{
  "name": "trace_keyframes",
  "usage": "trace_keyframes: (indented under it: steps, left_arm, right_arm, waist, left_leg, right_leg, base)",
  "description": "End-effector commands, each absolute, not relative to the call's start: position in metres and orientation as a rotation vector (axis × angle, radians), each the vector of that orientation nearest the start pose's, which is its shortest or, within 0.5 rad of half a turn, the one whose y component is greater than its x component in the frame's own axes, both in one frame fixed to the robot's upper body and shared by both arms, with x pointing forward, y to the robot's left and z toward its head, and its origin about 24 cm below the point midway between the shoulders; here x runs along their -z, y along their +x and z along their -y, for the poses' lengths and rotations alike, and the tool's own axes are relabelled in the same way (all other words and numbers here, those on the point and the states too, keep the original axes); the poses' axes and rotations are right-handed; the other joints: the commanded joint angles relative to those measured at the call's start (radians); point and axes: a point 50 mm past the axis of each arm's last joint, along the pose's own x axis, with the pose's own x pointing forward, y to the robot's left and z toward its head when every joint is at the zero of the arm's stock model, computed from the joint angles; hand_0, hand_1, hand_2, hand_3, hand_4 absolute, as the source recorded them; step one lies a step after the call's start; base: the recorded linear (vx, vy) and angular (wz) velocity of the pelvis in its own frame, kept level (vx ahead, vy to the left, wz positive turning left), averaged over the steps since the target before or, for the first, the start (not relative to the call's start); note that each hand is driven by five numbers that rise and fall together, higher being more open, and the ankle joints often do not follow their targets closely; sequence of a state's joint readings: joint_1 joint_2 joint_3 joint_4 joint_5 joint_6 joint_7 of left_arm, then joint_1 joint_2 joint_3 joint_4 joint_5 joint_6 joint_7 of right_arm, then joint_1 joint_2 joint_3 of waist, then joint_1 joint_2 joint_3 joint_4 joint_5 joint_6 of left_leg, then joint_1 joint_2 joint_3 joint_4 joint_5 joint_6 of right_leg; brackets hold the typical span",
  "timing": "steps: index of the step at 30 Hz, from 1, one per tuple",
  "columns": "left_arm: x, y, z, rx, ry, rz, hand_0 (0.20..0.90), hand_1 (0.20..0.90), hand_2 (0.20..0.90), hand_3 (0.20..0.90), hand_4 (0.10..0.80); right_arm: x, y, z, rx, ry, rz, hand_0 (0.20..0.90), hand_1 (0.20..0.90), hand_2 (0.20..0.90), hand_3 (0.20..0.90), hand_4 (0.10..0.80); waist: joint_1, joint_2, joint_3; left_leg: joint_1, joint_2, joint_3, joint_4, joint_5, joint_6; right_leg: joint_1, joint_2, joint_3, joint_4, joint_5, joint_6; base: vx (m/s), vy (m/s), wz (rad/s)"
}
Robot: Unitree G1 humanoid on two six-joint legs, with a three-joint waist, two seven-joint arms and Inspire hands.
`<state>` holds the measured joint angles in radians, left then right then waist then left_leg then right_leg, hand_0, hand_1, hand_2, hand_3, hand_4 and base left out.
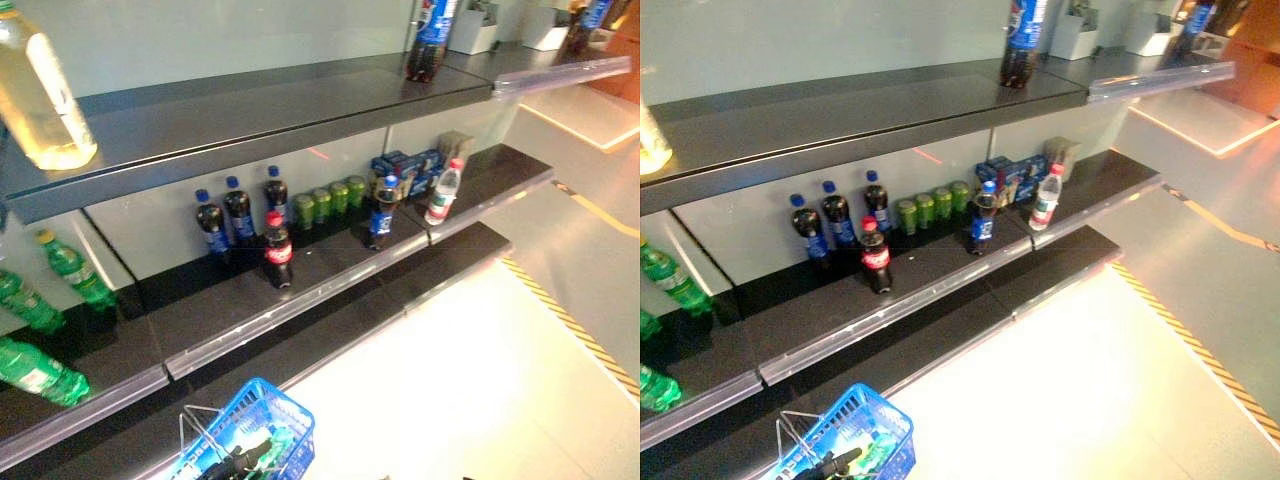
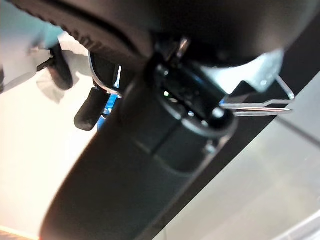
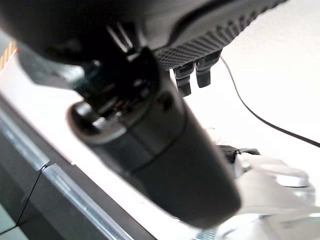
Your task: Pick up the drink and place into the basket.
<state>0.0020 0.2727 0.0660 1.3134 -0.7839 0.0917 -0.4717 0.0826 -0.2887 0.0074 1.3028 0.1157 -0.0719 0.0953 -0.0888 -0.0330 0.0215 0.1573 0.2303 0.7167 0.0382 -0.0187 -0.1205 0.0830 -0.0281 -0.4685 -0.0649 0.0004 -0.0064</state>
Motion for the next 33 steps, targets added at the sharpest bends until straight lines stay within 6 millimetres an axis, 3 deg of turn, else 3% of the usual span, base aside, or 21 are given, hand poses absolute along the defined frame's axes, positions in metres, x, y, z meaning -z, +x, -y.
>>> trace_keyframes:
  steps: [1,2,5,14,15,20,23,24,27,30,31,33]
  left_arm:
    - [0.139,0.133,-0.222,-0.109,-0.935,-0.746,0.300,0.300,0.300,0.200,0.100]
    - [0.140,0.133,-0.221,-0.113,-0.945,-0.739,0.300,0.300,0.300,0.200,0.100]
    - [0.138,0.135,-0.220,-0.100,-0.944,-0.742,0.300,0.300,0.300,0.200,0.100]
    - [0.141,0.131,-0.217,-0.095,-0.943,-0.748,0.300,0.300,0.300,0.200,0.100]
    - [0.142,0.127,-0.218,-0.117,-0.947,-0.744,0.300,0.300,0.300,0.200,0.100]
    - [0.144,0.117,-0.225,-0.157,-0.946,-0.739,0.300,0.300,0.300,0.200,0.100]
    - [0.144,0.115,-0.229,-0.168,-0.934,-0.743,0.300,0.300,0.300,0.200,0.100]
    - [0.142,0.116,-0.236,-0.169,-0.922,-0.743,0.300,0.300,0.300,0.200,0.100]
    - [0.137,0.122,-0.244,-0.141,-0.898,-0.735,0.300,0.300,0.300,0.200,0.100]
    - [0.135,0.126,-0.247,-0.115,-0.861,-0.743,0.300,0.300,0.300,0.200,0.100]
    - [0.134,0.129,-0.247,-0.114,-0.855,-0.741,0.300,0.300,0.300,0.200,0.100]
    - [0.132,0.136,-0.247,-0.116,-0.848,-0.731,0.300,0.300,0.300,0.200,0.100]
  right_arm:
    - [0.156,0.077,0.266,0.157,-0.152,-1.245,0.900,0.900,0.900,0.900,0.800]
    - [0.155,0.080,0.267,0.152,-0.160,-1.244,0.900,0.900,0.900,0.900,0.800]
    - [0.153,0.088,0.269,0.140,-0.167,-1.228,0.900,0.900,0.900,0.900,0.800]
    - [0.150,0.098,0.271,0.137,-0.182,-1.203,0.900,0.900,0.900,0.900,0.800]
    - [0.151,0.097,0.270,0.114,-0.197,-1.207,0.900,0.900,0.900,0.900,0.800]
    - [0.152,0.096,0.267,0.075,-0.228,-1.222,0.900,0.900,0.900,0.900,0.800]
    - [0.153,0.094,0.264,0.069,-0.234,-1.230,0.900,0.900,0.900,0.900,0.800]
    - [0.154,0.091,0.264,0.067,-0.234,-1.240,0.900,0.900,0.900,0.900,0.800]
    - [0.154,0.090,0.265,0.077,-0.228,-1.239,0.900,0.900,0.900,0.900,0.800]
    - [0.154,0.087,0.265,0.103,-0.202,-1.227,0.900,0.900,0.900,0.900,0.800]
    - [0.154,0.087,0.265,0.107,-0.192,-1.218,0.900,0.900,0.900,0.900,0.800]
    - [0.153,0.090,0.266,0.109,-0.180,-1.197,0.900,0.900,0.900,0.900,0.800]
  waist:
    - [0.036,-0.032,0.001]
    - [0.049,-0.028,0.002]
    - [0.073,-0.007,0.000]
    - [0.108,0.043,0.022]
    - [0.123,0.045,0.028]
    - [0.153,0.041,0.029]
    - [0.160,0.030,0.021]
    - [0.157,0.016,0.024]
    - [0.154,0.013,0.022]
    - [0.149,0.011,0.023]
    - [0.144,0.019,0.026]
    - [0.132,0.039,0.033]
  left_leg:
    - [-0.110,-0.087,-0.201,-0.018,0.084,0.038]
    - [-0.128,-0.115,-0.269,-0.009,0.057,0.048]
    - [-0.127,-0.172,-0.369,-0.071,0.034,0.067]
    - [-0.269,-0.238,-0.462,-0.125,0.142,0.062]
    - [-0.284,-0.256,-0.497,-0.125,0.152,0.066]
    - [-0.283,-0.290,-0.542,-0.110,0.141,0.092]
    - [-0.256,-0.303,-0.542,-0.109,0.116,0.116]
    - [-0.229,-0.318,-0.553,-0.100,0.095,0.137]
    - [-0.196,-0.315,-0.574,-0.090,0.075,0.157]
    - [-0.175,-0.324,-0.590,-0.087,0.060,0.174]
    - [-0.158,-0.318,-0.592,-0.086,0.049,0.179]
    - [-0.128,-0.303,-0.597,-0.084,0.028,0.190]
  right_leg:
    - [0.033,-0.024,0.086,-0.018,0.017,0.052]
    - [0.030,-0.023,0.115,-0.018,0.017,0.053]
    - [0.027,-0.015,0.161,-0.016,0.010,0.057]
    - [0.057,0.049,0.274,0.002,-0.027,0.034]
    - [0.071,0.057,0.296,0.011,-0.037,0.032]
    - [0.101,0.067,0.327,0.042,-0.067,0.031]
    - [0.105,0.055,0.322,0.094,-0.068,0.052]
    - [0.097,0.035,0.324,0.181,-0.046,0.079]
    - [0.030,0.016,0.327,0.365,0.022,0.122]
    - [-0.010,0.033,0.368,0.564,0.114,0.166]
    - [-0.054,0.037,0.369,0.669,0.158,0.172]
    - [-0.153,0.010,0.345,0.789,0.156,0.155]
  base:
    - [0.002,-0.155,-0.55]
    - [0.018,-0.064,-1.05]
    - [0.020,-0.082,-1.04]
    - [0.138,-0.069,-0.36]
    - [0.325,-0.091,-0.64]
    - [0.323,-0.061,-0.80]
    - [0.354,-0.024,-0.99]
    - [0.423,-0.013,-0.51]
    - [0.369,0.005,-0.21]
    - [0.342,0.000,-0.12]
    - [0.282,0.002,0.07]
    - [0.257,-0.010,0.13]
